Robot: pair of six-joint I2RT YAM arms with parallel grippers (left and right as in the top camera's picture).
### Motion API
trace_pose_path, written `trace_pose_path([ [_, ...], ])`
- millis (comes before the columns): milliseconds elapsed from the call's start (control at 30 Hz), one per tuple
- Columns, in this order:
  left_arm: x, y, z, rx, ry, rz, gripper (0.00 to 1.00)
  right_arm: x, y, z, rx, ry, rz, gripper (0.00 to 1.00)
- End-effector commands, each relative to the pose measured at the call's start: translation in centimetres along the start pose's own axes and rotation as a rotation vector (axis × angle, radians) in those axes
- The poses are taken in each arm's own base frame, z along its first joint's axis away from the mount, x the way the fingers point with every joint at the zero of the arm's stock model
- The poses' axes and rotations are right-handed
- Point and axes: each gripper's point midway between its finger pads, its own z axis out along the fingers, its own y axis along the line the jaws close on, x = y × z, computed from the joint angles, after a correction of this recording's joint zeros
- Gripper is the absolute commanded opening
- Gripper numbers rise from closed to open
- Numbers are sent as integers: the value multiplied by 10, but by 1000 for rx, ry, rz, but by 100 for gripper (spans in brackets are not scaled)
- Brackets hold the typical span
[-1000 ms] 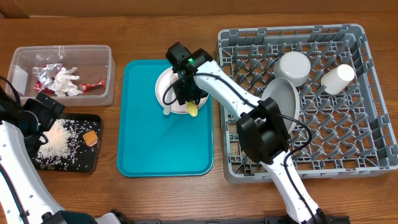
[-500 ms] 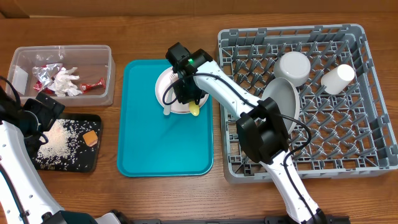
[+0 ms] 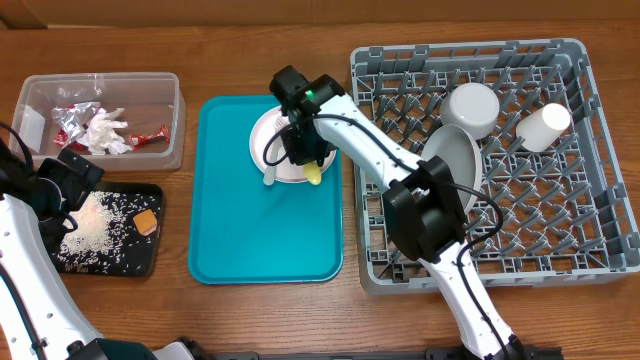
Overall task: Sort waste into correct bins and load items into the dishwasher rack
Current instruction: 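Carry the yellow spoon to the rack and drop it in the left edge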
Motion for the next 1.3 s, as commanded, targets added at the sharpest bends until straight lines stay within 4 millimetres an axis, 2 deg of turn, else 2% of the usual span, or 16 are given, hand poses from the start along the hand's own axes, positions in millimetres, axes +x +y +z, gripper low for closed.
trace_pose_path([
  [0, 0, 1, 2, 0, 5, 19, 100, -10, -5, -10, 6, -34, 9, 10],
  [67, 0, 1, 2, 0, 5, 19, 100, -10, -5, -11, 6, -34, 10, 4],
  [300, 0, 1, 2, 0, 5, 19, 100, -12, -5, -18, 3, -47, 10, 4],
  [467, 0, 1, 2, 0, 5, 19, 100, -15, -3, -33, -5, -76, 8, 4],
  [700, 0, 1, 2, 0, 5, 19, 100, -22, 1, -71, -26, -152, 5, 4],
  [900, 0, 1, 2, 0, 5, 19, 100, -32, -8, -113, -43, -235, 32, 4],
  [967, 0, 1, 2, 0, 5, 19, 100, -35, -17, -127, -34, -265, 52, 4],
  [1100, 0, 1, 2, 0, 5, 19, 100, -42, -54, -151, 22, -322, 147, 4],
  [1267, 0, 1, 2, 0, 5, 19, 100, -37, -103, -160, 54, -304, 237, 4],
])
